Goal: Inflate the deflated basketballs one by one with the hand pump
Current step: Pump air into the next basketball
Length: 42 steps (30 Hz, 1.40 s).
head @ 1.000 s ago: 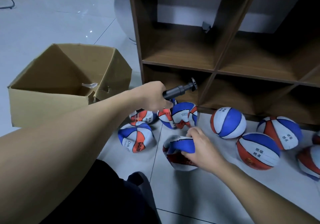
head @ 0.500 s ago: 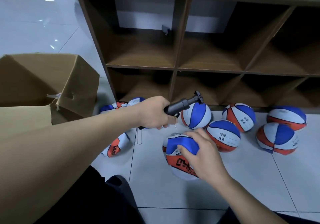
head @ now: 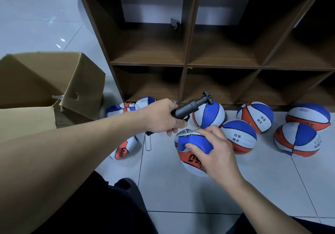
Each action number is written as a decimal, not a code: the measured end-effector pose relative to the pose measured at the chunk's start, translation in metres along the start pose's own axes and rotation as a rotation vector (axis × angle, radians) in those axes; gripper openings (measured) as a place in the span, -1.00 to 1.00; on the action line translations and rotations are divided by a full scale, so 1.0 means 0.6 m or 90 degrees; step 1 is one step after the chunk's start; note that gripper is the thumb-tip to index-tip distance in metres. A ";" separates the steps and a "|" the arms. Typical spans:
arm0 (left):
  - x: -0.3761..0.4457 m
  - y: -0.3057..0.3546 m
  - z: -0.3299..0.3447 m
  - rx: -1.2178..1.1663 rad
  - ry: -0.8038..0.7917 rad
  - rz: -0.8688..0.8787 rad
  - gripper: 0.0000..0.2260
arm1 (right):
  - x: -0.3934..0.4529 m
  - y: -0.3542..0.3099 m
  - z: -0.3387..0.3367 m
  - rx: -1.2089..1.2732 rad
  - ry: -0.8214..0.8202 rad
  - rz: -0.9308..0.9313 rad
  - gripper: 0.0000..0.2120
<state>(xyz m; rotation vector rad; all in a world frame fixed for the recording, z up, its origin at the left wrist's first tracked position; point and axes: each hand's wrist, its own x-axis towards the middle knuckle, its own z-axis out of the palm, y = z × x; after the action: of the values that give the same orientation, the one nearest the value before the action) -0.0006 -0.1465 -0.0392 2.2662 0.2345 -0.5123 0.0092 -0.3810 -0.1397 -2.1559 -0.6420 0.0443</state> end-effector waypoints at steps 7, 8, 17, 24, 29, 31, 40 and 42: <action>0.004 -0.005 -0.004 -0.016 0.013 0.006 -0.82 | 0.006 -0.001 0.005 0.020 0.010 0.010 -0.67; 0.004 -0.006 -0.004 -0.015 0.014 0.007 -0.82 | 0.007 -0.001 0.006 0.021 0.011 0.012 -0.67; 0.000 0.000 -0.003 -0.005 0.013 0.008 -0.81 | 0.009 -0.007 0.006 0.017 0.020 0.006 -0.70; 0.002 -0.003 -0.002 -0.037 0.018 0.014 -0.82 | 0.010 -0.014 0.000 0.011 0.031 0.008 -0.74; -0.001 0.001 0.007 -0.036 0.035 0.035 -0.83 | 0.008 -0.018 0.002 0.002 0.036 0.003 -0.78; 0.000 0.002 0.015 -0.059 0.049 0.039 -0.83 | 0.008 -0.022 0.003 -0.005 0.054 0.005 -0.82; 0.002 0.000 0.039 -0.134 0.070 0.018 -0.88 | 0.006 -0.029 0.010 0.007 0.088 0.010 -0.94; 0.002 -0.001 0.047 -0.146 0.070 0.008 -0.88 | 0.005 -0.030 0.012 0.000 0.096 0.002 -0.94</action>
<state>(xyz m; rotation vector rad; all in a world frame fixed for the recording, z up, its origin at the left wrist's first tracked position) -0.0076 -0.1670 -0.0571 2.0727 0.3170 -0.3357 0.0021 -0.3655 -0.1300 -2.1359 -0.5509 -0.1152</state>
